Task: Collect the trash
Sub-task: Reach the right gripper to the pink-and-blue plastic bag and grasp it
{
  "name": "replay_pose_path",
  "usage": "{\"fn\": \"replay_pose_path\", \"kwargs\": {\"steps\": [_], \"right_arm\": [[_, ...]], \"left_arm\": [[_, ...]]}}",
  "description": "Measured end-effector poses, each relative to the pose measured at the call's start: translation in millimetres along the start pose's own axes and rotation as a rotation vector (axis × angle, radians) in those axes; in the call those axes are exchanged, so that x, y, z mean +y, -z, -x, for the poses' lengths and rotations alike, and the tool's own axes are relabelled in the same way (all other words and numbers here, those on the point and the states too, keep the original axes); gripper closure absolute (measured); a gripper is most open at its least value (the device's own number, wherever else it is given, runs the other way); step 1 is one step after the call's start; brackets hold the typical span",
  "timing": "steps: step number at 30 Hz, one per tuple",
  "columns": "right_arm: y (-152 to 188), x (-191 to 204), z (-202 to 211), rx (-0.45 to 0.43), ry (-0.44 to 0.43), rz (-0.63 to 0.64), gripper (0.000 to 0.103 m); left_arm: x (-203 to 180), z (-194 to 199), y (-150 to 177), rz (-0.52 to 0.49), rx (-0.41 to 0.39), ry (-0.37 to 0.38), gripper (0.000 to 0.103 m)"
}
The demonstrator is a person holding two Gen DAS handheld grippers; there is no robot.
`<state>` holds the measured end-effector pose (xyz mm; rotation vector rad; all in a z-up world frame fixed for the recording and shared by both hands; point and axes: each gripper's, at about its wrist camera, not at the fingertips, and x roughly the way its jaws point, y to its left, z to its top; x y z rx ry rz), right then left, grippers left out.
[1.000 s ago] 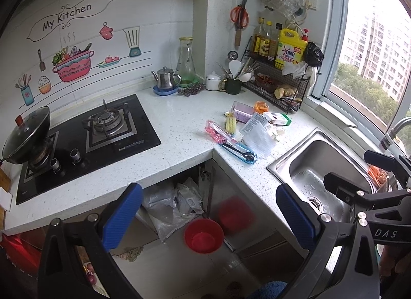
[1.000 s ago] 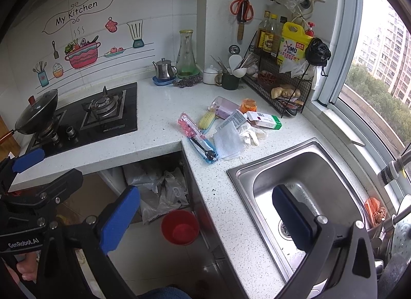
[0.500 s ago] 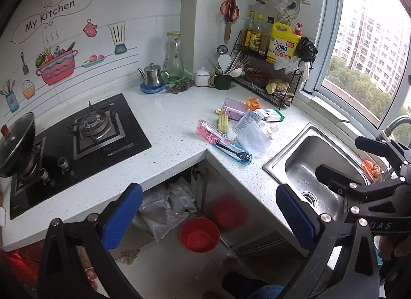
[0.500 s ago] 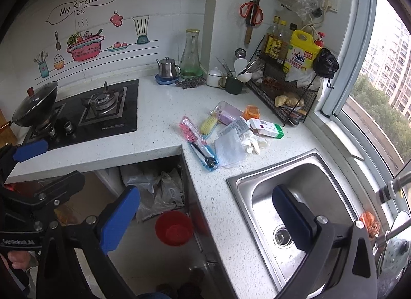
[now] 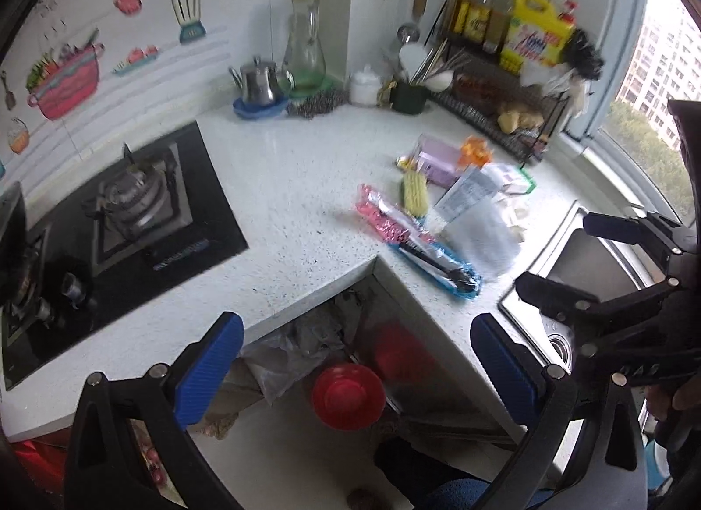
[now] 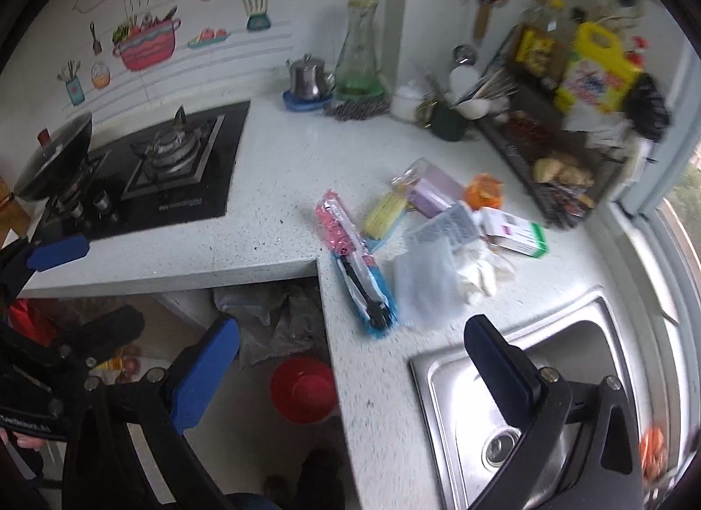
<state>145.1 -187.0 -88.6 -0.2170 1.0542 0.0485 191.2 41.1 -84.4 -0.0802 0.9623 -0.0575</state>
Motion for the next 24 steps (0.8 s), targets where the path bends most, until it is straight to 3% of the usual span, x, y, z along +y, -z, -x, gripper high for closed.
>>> {"fn": "replay_pose_path", "kwargs": {"steps": [3,6,10,17,19,22,24], "right_arm": [[-10,-2,-32,0.058,-0.041,0.034,0.001],[-19,-8,-61,0.122,-0.092,0.061,0.012],[-28,-11,-99,0.184,-0.139,0.108,0.016],[-31,-19,-153,0.275,-0.167,0.133,0.023],[-31,-17,-164,0.294,-0.172,0.144,0.035],[-31,-13,-176,0.308,-0.169,0.141,0.037],[-29,-12,-181,0.323,-0.172,0.135,0.044]], "left_arm": [[4,-28,-12,0.032,0.043,-0.004,0.0],[8,-57,-20,0.042,0.09,-0.023,0.0],[15,-92,-24,0.065,0.152,-0.042,0.0],[24,-139,-23,0.079,0.224,-0.043,0.0],[25,-150,-22,0.069,0.239,-0.028,0.0],[25,-159,-22,0.046,0.252,-0.033,0.0],[25,-163,-22,0.039,0.258,-0.024,0.0]]}}
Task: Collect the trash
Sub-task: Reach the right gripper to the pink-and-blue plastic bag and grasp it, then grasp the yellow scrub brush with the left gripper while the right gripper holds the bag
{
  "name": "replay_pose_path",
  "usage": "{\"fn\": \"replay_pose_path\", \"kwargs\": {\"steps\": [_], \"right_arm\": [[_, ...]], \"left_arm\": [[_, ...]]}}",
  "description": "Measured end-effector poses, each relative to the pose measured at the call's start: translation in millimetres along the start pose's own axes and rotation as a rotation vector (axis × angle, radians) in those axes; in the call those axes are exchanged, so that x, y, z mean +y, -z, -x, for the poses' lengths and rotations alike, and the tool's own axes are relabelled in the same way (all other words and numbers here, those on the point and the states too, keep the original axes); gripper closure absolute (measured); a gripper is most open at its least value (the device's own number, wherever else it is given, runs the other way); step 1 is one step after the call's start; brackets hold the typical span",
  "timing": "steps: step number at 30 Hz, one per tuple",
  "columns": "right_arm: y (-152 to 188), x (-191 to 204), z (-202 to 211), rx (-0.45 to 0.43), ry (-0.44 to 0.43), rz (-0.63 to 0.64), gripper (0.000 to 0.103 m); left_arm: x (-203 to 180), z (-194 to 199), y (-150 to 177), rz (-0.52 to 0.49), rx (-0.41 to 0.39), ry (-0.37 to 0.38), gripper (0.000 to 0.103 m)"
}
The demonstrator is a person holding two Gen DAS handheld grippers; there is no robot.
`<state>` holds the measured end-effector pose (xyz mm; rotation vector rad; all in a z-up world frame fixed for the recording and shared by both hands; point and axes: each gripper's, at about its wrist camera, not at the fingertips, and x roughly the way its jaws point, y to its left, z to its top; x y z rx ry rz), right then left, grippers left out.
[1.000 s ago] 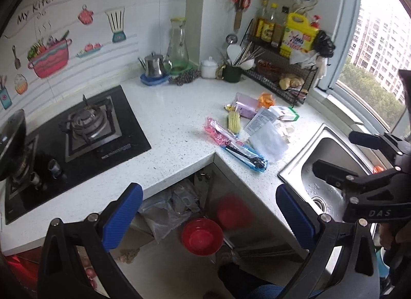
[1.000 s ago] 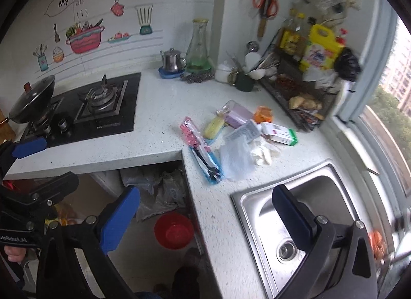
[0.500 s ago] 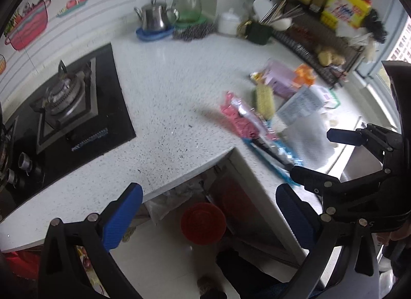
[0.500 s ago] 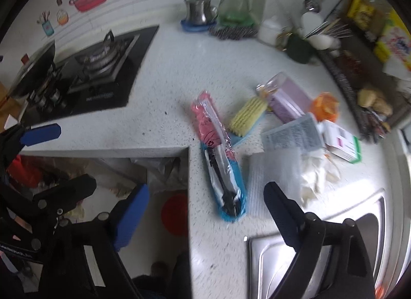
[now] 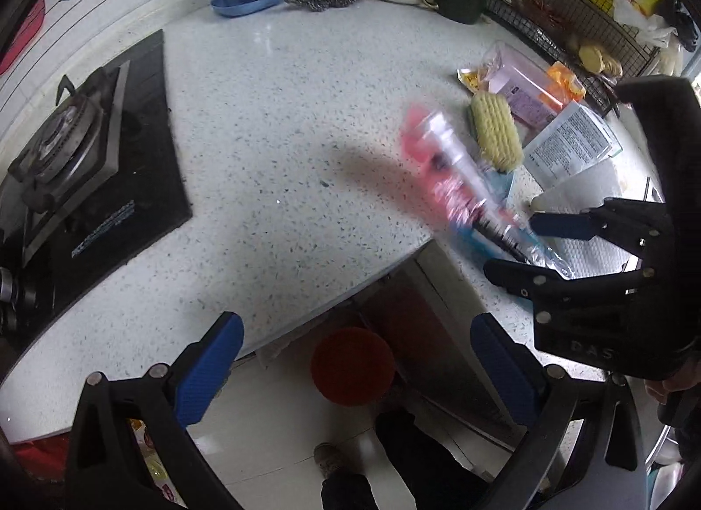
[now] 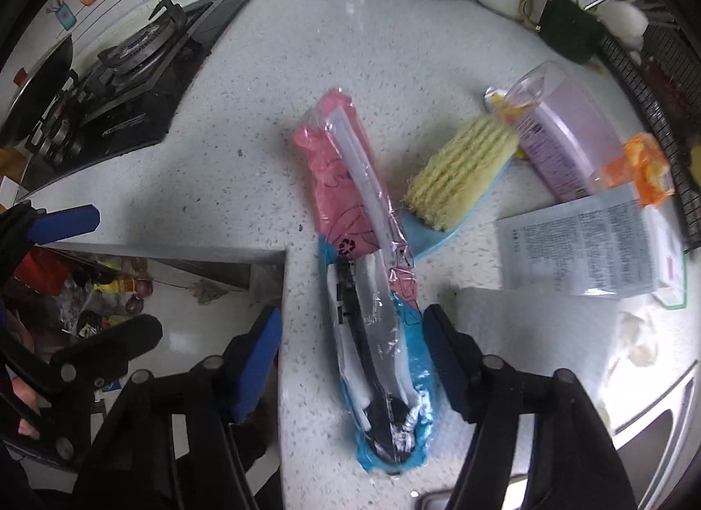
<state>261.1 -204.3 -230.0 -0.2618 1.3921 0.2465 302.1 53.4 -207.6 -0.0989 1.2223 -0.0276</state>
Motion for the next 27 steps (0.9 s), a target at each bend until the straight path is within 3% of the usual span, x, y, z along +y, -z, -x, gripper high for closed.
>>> {"fn": "replay_pose_path", "kwargs": {"steps": [8,10,18,21,27], "right_arm": [[12,4,4,-0.001,0.011,-0.01,0.085],[13,4,6,-0.009,0.014,-0.022,0.091],[26,0,77,-0.127,0.066,-0.119,0.093],[30,-12,113,-0.181,0.127,-0.189,0.093],[33,-38,142,-0.243,0.234,-0.31,0.093]], "left_arm": [[4,7,0,-0.027,-0.006,0.017,0.0],[4,13,-2,-0.043,-0.015,0.022,0.0],[-6,55,-24,-0.109,-0.091,0.07,0.0],[-11,68,-38,-0.14,-0.118,0.078,0.0],[-35,56,-72,-0.202,-0.122,0.1,0.0]]}}
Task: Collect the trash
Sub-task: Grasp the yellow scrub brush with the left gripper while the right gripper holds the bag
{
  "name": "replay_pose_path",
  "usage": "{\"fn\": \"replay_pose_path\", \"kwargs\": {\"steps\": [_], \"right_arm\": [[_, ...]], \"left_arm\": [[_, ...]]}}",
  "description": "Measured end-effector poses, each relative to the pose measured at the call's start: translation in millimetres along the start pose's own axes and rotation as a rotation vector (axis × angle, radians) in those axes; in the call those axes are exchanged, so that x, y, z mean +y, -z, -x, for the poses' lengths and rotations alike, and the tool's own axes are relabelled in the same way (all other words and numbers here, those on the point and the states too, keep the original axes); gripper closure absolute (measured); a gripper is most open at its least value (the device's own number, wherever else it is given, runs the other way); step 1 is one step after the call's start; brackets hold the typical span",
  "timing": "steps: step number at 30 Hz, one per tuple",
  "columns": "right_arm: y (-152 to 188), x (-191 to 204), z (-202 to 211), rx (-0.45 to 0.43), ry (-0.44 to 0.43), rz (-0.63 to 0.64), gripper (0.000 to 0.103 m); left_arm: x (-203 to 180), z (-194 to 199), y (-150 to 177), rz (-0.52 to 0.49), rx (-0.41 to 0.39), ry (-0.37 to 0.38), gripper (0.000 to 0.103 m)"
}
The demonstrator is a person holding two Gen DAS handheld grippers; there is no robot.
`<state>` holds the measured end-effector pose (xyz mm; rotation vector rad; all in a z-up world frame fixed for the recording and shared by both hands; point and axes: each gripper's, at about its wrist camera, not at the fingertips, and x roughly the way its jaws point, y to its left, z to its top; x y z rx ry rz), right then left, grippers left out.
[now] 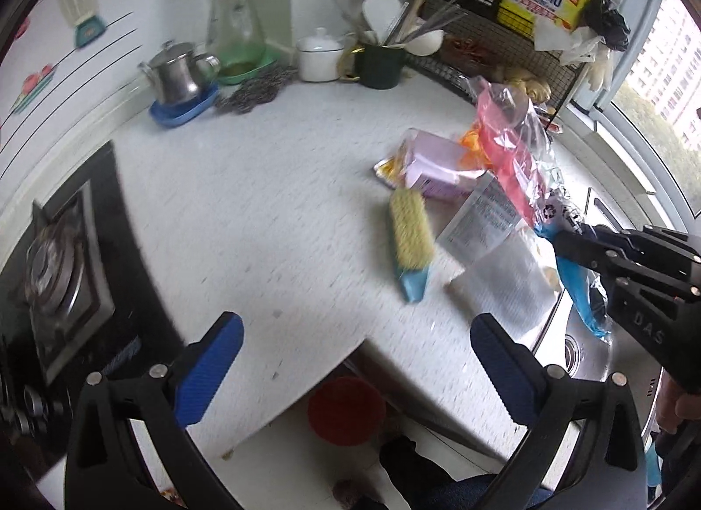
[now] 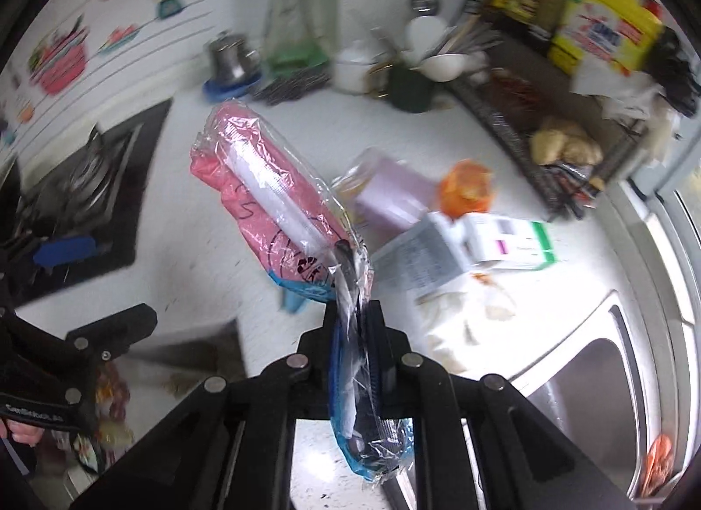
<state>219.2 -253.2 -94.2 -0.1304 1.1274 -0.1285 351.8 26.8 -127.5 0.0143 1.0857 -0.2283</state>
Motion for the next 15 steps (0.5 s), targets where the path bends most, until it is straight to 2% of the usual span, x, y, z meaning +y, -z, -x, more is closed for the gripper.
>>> {"fn": "replay_pose_path", "kwargs": {"steps": [8,13,15], "right_arm": [[-16,-16,-37,0.038,0.039,-0.048,0.093],[-30,-28,-61,0.074,0.026,-0.058,0.093],[-31,-31,-66,0.071,0.033,-0.054,0.093]], "left_arm": [[-24,-57,-36,-0.062,0.067,0.024,0.0],[-27,-93,-50,-0.032,0.119,0.08,0.0],[-28,-104,-52,-0.043,0.13,0.067,0.0]]}}
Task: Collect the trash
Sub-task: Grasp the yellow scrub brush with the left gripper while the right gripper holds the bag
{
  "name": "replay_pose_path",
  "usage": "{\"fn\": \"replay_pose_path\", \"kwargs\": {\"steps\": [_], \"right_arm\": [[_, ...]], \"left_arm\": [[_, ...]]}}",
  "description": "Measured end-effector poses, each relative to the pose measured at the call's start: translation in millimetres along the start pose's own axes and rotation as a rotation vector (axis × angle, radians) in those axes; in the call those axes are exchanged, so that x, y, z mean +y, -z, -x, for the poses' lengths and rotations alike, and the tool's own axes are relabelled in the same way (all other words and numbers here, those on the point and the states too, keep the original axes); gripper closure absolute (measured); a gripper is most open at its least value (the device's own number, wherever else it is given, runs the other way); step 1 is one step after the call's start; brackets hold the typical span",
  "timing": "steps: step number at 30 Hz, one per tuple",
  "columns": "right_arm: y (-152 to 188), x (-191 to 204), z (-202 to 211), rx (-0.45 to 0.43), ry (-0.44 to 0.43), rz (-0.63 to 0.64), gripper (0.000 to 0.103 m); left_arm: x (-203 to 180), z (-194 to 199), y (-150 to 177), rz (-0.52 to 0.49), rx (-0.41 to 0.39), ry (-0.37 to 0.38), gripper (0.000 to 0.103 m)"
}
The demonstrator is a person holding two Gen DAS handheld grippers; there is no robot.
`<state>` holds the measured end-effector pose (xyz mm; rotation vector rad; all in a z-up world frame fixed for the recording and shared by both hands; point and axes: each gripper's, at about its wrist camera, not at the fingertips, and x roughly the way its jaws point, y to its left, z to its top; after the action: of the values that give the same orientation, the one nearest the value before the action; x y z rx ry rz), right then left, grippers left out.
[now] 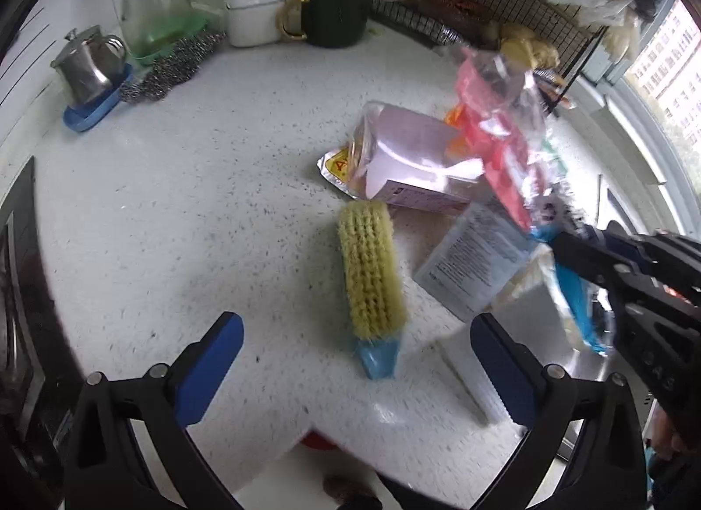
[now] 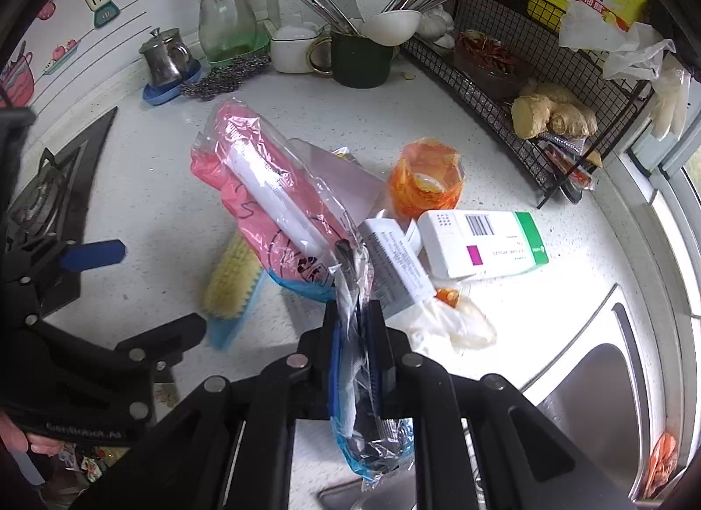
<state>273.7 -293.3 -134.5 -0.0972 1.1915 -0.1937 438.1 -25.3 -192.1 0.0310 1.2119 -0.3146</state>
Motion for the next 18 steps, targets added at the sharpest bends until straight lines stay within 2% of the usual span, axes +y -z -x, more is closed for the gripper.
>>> {"fn": "replay_pose_path", "kwargs": {"steps": [4,6,9,11,12,15,18], "right_arm": [[-2,-5,-10,0.004,0.011,-0.001,0.093],[-3,-10,-15,0.009,0.005,-0.008,0.093],[-5,-14,-18,0.013,-0.003,-0.007,0.093],[-4,-14,-18,0.014,-0.012,-0.003,0.093],[-4,-13,-18,0.013,-0.015,0.0,0.093],[-4,-15,-19,0.015,-0.022,-0.005,0.093],[-4,-16,-18,0.013,-0.021,-0.005,0.093]], "left_arm": [[1,-28,-9,-0.01,0.039,-0.014,0.002],[-1,-38,-11,-0.019,0.051,-0.021,0.008],[-5,-53,-13,-0.026,0.073,-0.013,0.024],[-8,-56,-13,-0.023,0.064,-0.017,0.055],[-10,-56,-13,-0.037,0.057,-0.022,0.065],[-12,-56,-8,-0.042,0.067,-0.009,0.067],[-8,-43,-1,-0.038,0.043,-0.019,0.067]]}}
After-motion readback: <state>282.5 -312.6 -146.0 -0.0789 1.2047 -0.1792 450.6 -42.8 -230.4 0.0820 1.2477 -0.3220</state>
